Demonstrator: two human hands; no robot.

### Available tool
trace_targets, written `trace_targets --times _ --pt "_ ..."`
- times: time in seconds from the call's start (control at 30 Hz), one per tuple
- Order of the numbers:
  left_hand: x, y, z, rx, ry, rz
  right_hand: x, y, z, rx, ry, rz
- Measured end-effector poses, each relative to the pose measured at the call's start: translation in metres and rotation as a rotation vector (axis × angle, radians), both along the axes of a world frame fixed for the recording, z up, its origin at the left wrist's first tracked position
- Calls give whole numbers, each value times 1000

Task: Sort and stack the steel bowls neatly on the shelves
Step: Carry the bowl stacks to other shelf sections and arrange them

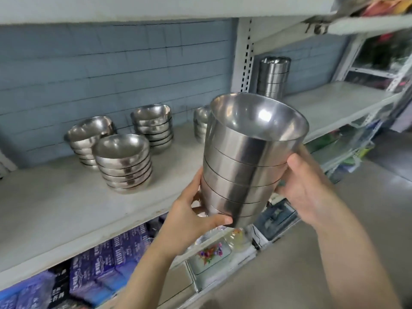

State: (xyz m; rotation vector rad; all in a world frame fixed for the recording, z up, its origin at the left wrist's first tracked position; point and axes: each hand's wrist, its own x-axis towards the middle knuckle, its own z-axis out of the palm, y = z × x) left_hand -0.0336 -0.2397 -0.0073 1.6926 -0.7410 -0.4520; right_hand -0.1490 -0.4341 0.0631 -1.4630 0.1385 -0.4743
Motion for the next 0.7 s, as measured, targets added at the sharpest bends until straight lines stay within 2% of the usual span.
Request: trace_targets --times 0.3,0.4,0.53,0.7 --pt "53 -153 -16 -28 76 -158 25 -131 -7 -61 69 -157" --pt "61 -200 -16 -24 69 -225 29 -176 -16 -16 51 -226" --pt "68 -261 -16 22 66 -252 28 -233 -21 15 0 -261" --pt "68 -348 -18 41 66 -234 28 -315 -18 -31 25 -240"
